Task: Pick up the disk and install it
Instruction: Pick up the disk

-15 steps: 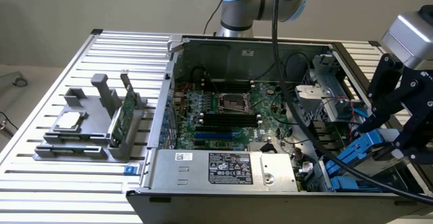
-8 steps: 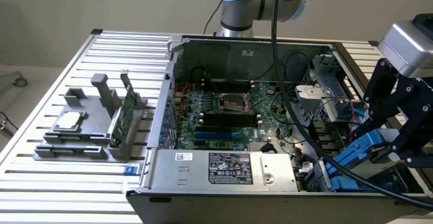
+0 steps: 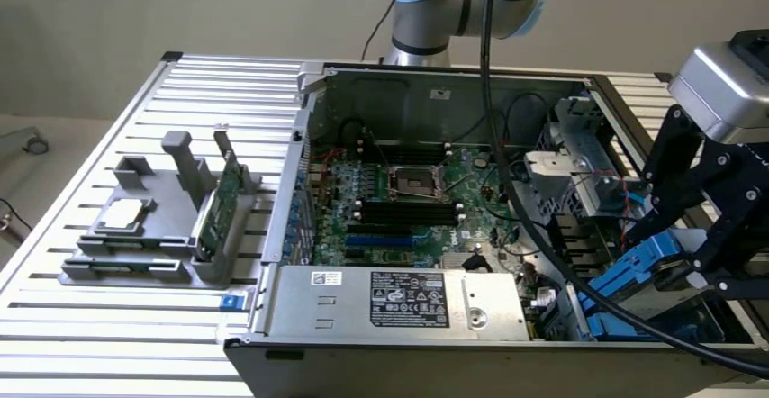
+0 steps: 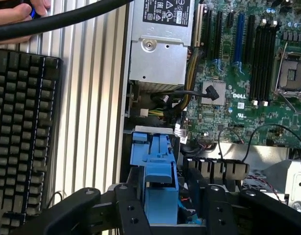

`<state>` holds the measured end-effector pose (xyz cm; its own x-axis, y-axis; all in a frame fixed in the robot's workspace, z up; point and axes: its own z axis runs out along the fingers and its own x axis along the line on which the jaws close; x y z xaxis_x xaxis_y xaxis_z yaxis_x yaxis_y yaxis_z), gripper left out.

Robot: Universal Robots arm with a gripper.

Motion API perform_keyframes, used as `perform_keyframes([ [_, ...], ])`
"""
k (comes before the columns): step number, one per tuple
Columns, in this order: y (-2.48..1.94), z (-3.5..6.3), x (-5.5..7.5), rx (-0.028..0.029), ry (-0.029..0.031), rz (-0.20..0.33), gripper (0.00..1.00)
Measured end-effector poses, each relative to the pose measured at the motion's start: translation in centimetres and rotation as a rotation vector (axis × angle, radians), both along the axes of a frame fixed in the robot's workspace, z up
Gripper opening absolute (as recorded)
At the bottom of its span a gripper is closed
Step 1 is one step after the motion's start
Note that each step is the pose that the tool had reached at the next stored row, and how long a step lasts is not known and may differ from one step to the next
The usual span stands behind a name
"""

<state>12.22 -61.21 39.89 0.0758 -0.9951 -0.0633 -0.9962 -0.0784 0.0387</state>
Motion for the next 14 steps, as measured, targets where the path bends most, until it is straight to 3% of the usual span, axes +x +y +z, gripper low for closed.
perform_keyframes([
  [1, 0.00, 0.01, 0.00, 0.0011, 0.0000, 0.000, 0.46],
  [3, 0.00, -0.01, 0.00, 0.0020, 0.0000, 0.001, 0.34],
  [4, 0.00, -0.01, 0.00, 0.0021, 0.0000, 0.001, 0.33],
  [7, -0.07, -0.05, -0.10, 0.0022, -0.0001, 0.004, 0.33],
  [11, -0.19, -0.10, -0.25, 0.0084, -0.0031, 0.004, 0.33],
  [14, -0.20, -0.18, -0.53, 0.0090, -0.0044, 0.004, 0.33],
])
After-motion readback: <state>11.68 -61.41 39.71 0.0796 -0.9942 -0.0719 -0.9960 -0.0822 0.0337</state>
